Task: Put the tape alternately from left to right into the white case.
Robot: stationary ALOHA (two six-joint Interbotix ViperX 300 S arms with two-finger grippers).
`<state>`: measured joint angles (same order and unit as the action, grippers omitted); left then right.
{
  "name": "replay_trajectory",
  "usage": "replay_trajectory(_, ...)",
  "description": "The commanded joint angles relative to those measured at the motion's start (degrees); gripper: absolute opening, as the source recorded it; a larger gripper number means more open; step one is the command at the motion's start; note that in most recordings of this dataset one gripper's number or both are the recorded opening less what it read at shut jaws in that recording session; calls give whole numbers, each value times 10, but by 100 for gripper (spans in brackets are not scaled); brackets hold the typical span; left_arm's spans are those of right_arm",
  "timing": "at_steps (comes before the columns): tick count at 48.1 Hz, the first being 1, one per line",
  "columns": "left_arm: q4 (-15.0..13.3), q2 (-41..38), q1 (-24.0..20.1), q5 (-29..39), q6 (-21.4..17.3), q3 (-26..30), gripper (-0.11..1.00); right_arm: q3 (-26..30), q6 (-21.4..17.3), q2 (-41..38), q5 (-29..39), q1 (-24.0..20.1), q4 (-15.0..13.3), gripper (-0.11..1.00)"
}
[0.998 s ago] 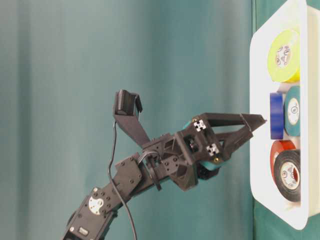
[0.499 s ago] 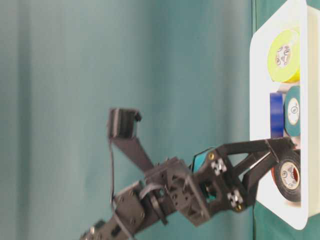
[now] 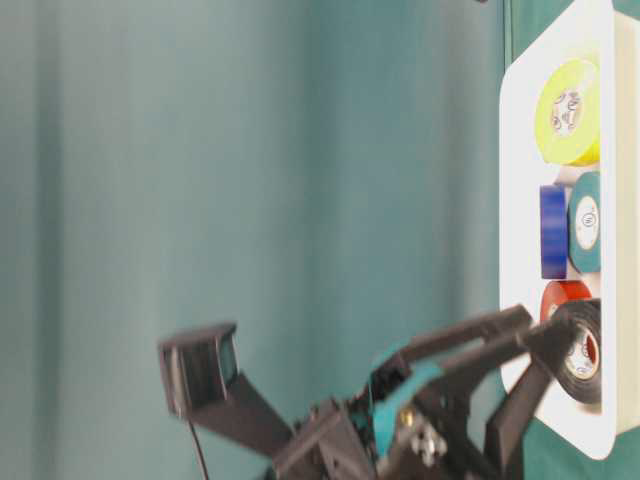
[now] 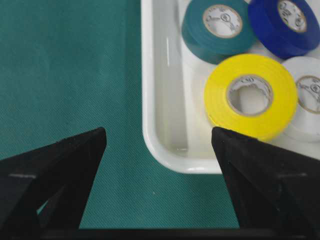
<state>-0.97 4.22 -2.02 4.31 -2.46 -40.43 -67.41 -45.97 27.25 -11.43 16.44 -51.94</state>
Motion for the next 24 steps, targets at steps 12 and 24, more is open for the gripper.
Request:
replay_trajectory(12, -2, 45, 11, -64, 1, -54, 98, 38, 0, -42, -4, -18, 5, 79)
replay_trajectory(24, -3, 54, 13, -95, 4, -92, 98, 55, -1, -68, -4, -29, 11, 79)
